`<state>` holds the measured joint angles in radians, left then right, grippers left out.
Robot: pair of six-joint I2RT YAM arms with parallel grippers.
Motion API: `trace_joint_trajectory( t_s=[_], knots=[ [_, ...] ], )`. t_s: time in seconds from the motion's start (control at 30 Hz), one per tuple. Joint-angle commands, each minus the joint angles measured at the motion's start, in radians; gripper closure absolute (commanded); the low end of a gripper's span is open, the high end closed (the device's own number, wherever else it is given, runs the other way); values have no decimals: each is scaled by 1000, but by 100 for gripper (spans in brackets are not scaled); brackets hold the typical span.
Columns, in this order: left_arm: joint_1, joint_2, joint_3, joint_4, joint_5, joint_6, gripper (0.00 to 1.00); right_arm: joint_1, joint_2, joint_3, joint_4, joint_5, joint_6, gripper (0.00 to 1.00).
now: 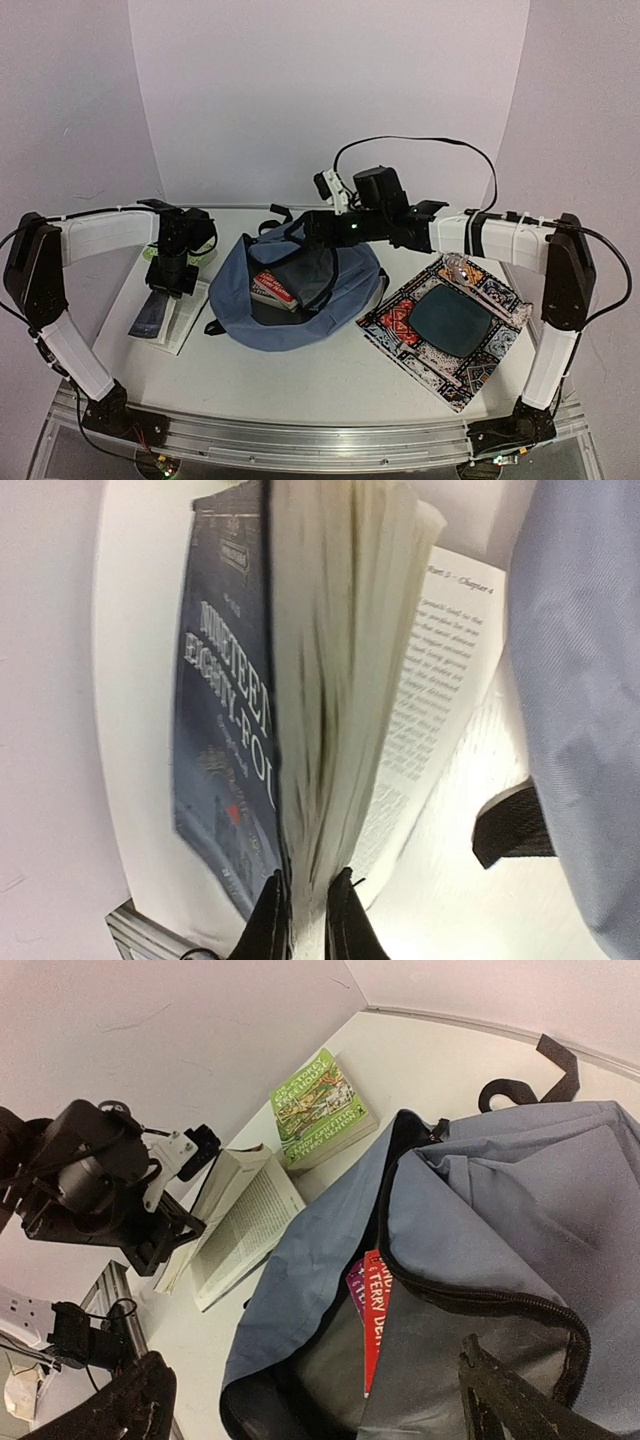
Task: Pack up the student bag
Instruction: Grab the book at the center of the board.
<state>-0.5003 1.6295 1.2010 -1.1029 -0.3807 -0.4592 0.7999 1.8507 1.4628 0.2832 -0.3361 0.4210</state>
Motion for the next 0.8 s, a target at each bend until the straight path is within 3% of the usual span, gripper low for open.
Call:
trace_joint_trajectory(
  t_s=[0.0,0.43,0.77],
  knots=[
    [4,-118,144,-82,-124,-47,100,23,-65,38,14,0,44,2],
    [10,-213,396,-234,-209,-59,100,70,1,86,80,-66,165,2],
    [8,-267,521,-145,114,30,100,76,84,118,211,-104,343,2]
  ],
)
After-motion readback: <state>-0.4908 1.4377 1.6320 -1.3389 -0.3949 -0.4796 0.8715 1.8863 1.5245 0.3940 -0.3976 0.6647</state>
